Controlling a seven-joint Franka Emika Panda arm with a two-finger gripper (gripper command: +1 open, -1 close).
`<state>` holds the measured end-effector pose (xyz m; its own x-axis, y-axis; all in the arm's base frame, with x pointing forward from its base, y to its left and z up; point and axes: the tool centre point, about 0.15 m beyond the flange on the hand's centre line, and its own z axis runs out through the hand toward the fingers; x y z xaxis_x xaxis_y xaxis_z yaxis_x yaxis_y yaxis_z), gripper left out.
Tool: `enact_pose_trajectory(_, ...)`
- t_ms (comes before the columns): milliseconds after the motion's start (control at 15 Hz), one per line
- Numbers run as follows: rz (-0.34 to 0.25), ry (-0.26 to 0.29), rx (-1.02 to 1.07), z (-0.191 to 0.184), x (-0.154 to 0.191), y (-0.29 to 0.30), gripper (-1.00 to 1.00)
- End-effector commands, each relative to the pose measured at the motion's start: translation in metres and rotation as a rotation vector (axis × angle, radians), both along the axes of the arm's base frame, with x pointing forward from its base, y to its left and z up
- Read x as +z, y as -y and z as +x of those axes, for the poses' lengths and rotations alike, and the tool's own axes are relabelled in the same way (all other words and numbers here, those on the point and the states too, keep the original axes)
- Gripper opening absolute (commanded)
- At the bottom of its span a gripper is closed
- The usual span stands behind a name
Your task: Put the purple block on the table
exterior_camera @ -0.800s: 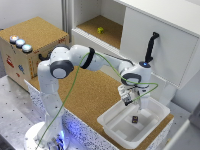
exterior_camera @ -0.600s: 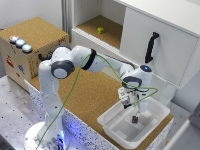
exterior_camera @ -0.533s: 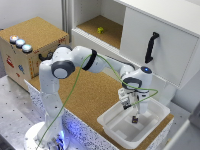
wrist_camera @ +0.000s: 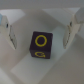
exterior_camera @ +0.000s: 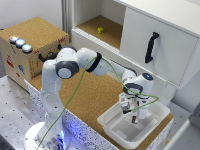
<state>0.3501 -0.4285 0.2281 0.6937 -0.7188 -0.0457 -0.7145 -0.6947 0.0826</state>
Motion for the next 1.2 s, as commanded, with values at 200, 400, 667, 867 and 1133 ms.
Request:
enact_pose_trajectory(200, -0.012, 0.001, -0.033, 0.015, -0.02, -0.002, -1.0)
enact_pose_trajectory(400, -0.009, 0.012, -0.061, 0.015, -0.014, -0.01, -1.0)
enact_pose_trajectory(667, -0.059, 0.021, -0.1, 0.017, 0.01, -0.019, -1.0)
enact_pose_trajectory(867, -0.097, 0.072, -0.08, 0.023, 0.042, -0.032, -1.0)
enact_pose_trajectory(1133, -0.099, 0.155, 0.015, 0.034, 0.088, -0.071, -1.0)
